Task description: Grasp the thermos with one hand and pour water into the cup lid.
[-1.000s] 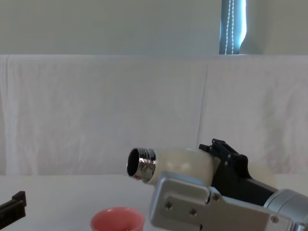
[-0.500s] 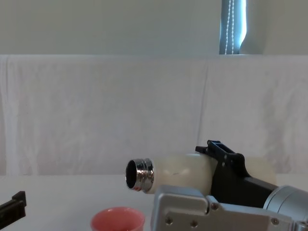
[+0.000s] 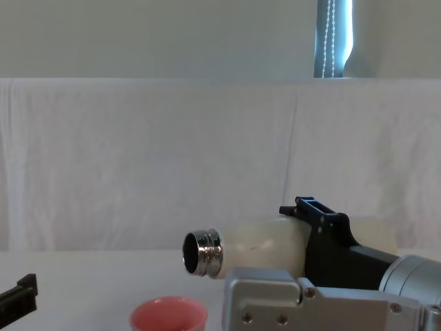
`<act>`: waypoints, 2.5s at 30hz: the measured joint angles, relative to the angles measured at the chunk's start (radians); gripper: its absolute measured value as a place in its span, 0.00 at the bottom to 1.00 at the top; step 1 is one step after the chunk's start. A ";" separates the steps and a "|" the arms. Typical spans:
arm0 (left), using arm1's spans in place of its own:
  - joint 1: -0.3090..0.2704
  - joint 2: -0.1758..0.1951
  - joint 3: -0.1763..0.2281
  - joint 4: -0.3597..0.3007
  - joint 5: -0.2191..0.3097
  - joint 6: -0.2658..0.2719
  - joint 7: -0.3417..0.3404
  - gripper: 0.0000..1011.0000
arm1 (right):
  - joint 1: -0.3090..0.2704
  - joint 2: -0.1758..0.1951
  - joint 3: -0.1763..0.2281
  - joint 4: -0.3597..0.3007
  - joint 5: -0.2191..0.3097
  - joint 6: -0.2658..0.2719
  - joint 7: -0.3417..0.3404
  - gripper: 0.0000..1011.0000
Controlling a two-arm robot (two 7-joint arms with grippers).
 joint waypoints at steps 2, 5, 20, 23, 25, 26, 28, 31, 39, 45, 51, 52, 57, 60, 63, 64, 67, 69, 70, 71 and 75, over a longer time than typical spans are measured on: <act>0.000 0.000 0.000 0.000 0.000 0.000 0.000 0.99 | 0.003 0.003 -0.003 0.002 -0.007 0.002 0.000 0.95; 0.000 0.000 0.000 0.000 0.000 0.000 0.000 0.99 | 0.009 0.007 -0.009 0.006 -0.019 0.006 0.000 0.95; 0.000 0.000 0.000 0.000 0.000 0.000 0.000 0.99 | 0.031 0.027 -0.037 0.007 -0.060 0.016 0.012 0.95; 0.000 0.000 0.000 0.000 0.000 0.000 0.000 0.99 | 0.033 0.029 -0.041 0.006 -0.066 0.017 0.013 0.95; 0.000 0.000 0.000 0.000 0.000 0.000 0.000 0.99 | 0.036 0.031 -0.043 0.005 -0.069 0.018 0.014 0.95; 0.000 0.000 0.000 0.000 0.000 0.000 0.000 0.99 | 0.037 0.031 -0.045 0.003 -0.070 0.018 0.015 0.95; 0.000 0.000 0.000 0.000 0.000 0.000 0.000 0.99 | 0.038 0.032 -0.045 0.002 -0.070 0.019 0.016 0.95; 0.000 0.000 0.000 0.000 0.000 0.000 0.000 0.99 | 0.039 0.034 -0.046 -0.001 -0.070 0.019 0.017 0.95; 0.000 0.000 0.000 0.000 0.000 0.000 0.000 0.99 | 0.040 0.042 -0.047 -0.015 -0.073 0.023 0.023 0.95; 0.000 0.000 0.000 0.000 0.000 0.000 0.000 0.99 | 0.039 0.048 -0.049 -0.025 -0.079 0.027 0.032 0.95; 0.000 0.000 0.000 0.000 0.000 0.000 0.000 0.99 | 0.038 0.051 -0.050 -0.030 -0.083 0.030 0.038 0.95; 0.000 0.000 0.000 0.000 0.000 0.000 0.000 0.99 | 0.038 0.051 -0.051 -0.030 -0.084 0.031 0.038 0.95; 0.000 0.000 0.000 0.000 0.000 0.000 0.000 0.99 | 0.040 0.051 -0.052 -0.034 -0.087 0.034 0.041 0.95; 0.000 0.000 0.000 0.000 0.000 0.000 0.000 0.99 | 0.041 0.052 -0.053 -0.036 -0.090 0.035 0.044 0.95; 0.000 0.000 0.000 0.000 0.000 0.000 0.000 0.99 | 0.042 0.053 -0.054 -0.038 -0.092 0.036 0.046 0.95; 0.000 0.000 0.000 0.000 0.000 0.000 0.000 0.99 | 0.042 0.053 -0.054 -0.039 -0.092 0.037 0.047 0.95; 0.000 0.000 0.000 0.000 0.000 0.000 0.000 0.99 | 0.043 0.056 -0.054 -0.041 -0.094 0.037 0.049 0.95; 0.000 0.000 0.000 0.000 0.000 0.000 0.000 0.99 | 0.044 0.057 -0.055 -0.041 -0.095 0.038 0.051 0.95; 0.000 0.000 0.000 0.000 0.000 0.000 0.000 0.99 | 0.044 0.057 -0.055 -0.042 -0.095 0.038 0.052 0.95; 0.000 0.000 0.000 0.000 0.000 0.000 0.000 0.99 | 0.044 0.058 -0.055 -0.043 -0.096 0.038 0.053 0.95; 0.000 0.000 0.000 0.000 0.000 0.000 0.000 0.99 | 0.044 0.059 -0.055 -0.045 -0.096 0.040 0.055 0.95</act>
